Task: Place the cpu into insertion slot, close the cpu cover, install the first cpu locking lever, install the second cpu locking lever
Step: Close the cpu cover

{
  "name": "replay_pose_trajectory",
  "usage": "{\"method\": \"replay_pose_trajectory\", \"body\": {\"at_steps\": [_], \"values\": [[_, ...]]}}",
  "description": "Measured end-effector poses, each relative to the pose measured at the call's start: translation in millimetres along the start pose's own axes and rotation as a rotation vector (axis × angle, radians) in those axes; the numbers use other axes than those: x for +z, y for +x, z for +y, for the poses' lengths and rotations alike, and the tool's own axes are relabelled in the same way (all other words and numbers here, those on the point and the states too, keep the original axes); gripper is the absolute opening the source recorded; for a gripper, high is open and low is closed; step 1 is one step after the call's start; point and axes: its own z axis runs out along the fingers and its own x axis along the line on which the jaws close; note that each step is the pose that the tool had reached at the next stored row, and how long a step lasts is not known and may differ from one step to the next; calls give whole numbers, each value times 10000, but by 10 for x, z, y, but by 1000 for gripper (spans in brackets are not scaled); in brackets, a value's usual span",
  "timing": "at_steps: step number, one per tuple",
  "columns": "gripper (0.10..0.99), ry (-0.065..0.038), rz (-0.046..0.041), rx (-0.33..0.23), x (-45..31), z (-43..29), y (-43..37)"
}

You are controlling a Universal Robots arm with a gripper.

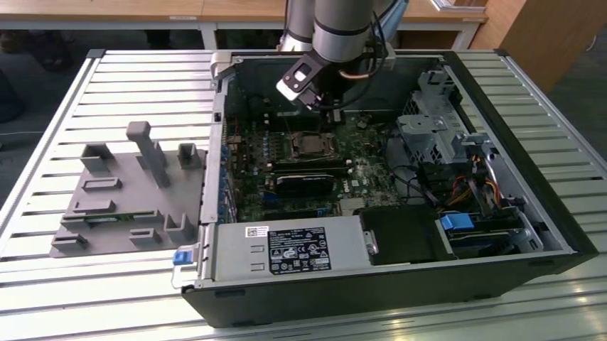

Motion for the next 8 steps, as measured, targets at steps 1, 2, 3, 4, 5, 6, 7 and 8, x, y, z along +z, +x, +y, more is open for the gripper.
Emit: {"method": "replay_pose_trajectory", "body": {"at_steps": [1,2,3,4,5,6,7,8], "values": [[106,9,0,-1,18,-2,-1],[106,16,0,2,37,-7,-2],[106,21,-1,2,54,-15,-3],[106,22,0,2,64,-31,-3],[106,24,-2,1,68,-56,-3],[106,23,-2,1,70,-82,-3],[106,23,-1,2,73,-109,-2],[106,22,-1,2,76,-133,-1]]}}
